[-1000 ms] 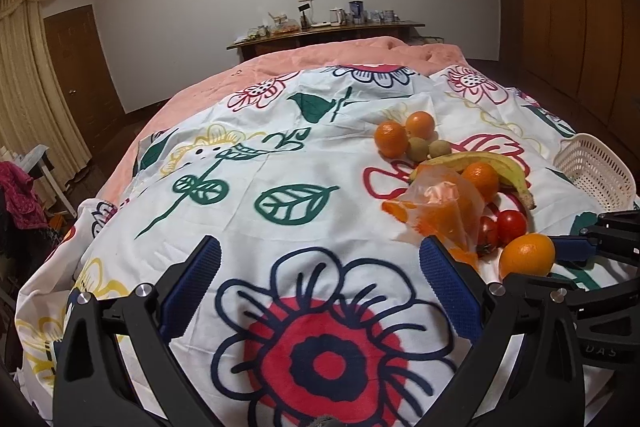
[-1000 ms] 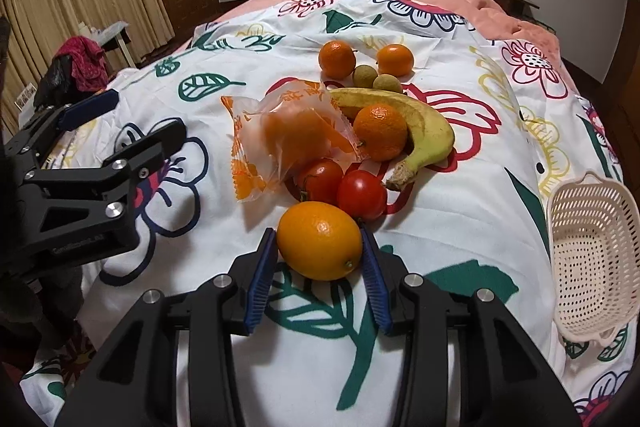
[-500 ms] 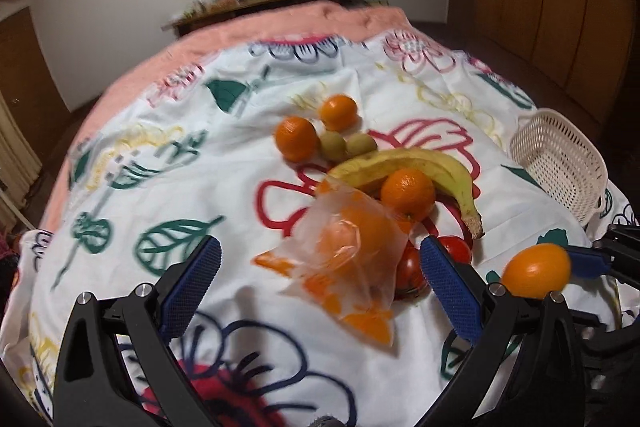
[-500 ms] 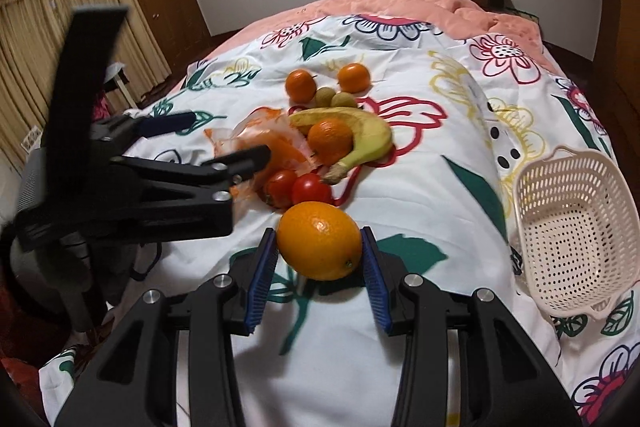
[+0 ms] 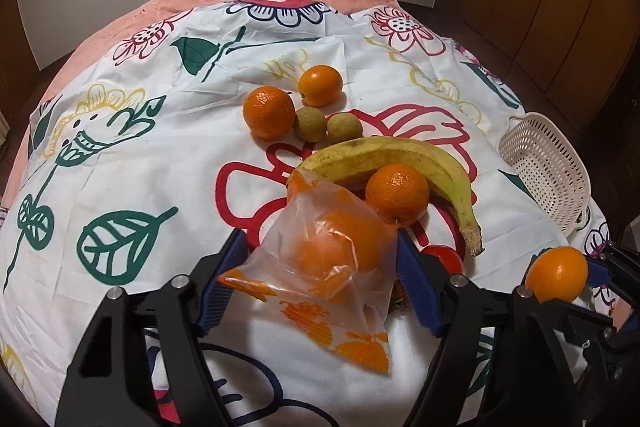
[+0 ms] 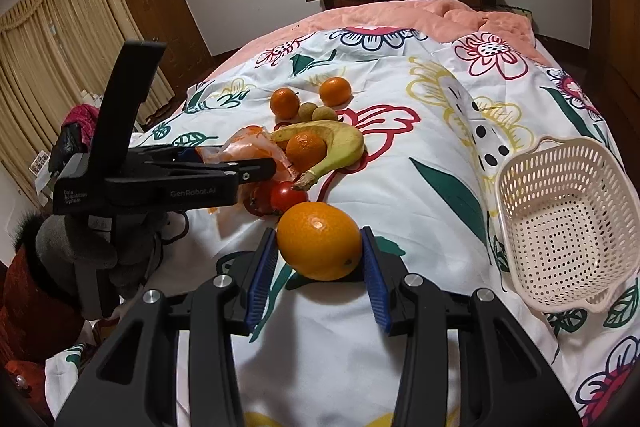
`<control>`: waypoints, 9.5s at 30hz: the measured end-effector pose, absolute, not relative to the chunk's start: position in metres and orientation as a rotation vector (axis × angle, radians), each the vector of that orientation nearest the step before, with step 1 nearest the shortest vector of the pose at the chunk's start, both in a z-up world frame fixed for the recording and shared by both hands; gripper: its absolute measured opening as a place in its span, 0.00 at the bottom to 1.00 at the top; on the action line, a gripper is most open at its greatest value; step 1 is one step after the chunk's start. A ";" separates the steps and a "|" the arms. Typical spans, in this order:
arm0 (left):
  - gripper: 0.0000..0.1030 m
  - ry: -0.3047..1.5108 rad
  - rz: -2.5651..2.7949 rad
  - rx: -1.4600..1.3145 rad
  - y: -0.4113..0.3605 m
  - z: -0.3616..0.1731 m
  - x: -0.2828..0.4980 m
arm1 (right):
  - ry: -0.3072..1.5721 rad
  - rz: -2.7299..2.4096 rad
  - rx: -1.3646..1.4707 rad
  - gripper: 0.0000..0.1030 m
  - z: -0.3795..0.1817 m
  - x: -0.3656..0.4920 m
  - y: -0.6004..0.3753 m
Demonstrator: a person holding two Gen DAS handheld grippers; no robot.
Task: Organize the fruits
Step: 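Carry the large orange into the basket with the right gripper while the left grasps the orange bag, then lower the plastic bag of oranges into the basket and open the left gripper, then move the left gripper to a red tomato and close on it, then grasp the small orange beside the banana with the right gripper while the left holds the tomato, then carry the small orange into the basket and open the right gripper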
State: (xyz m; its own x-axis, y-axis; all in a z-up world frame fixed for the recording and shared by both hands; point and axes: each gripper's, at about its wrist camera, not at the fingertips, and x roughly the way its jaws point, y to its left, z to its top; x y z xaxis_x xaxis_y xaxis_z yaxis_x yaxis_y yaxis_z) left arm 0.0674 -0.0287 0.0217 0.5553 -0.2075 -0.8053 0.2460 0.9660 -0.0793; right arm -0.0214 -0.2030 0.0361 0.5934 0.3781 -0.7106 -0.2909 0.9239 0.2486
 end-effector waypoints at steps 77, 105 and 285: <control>0.87 0.826 -0.580 0.139 -0.252 0.078 0.063 | 0.722 -0.140 0.411 0.48 0.021 -0.029 -0.432; 0.90 0.714 -0.297 0.065 -0.130 0.094 0.044 | 0.709 -0.019 0.357 0.58 0.043 -0.030 -0.372; 0.28 0.714 -0.409 0.076 -0.008 0.074 -0.017 | 0.834 -0.036 0.178 0.36 0.071 0.025 -0.334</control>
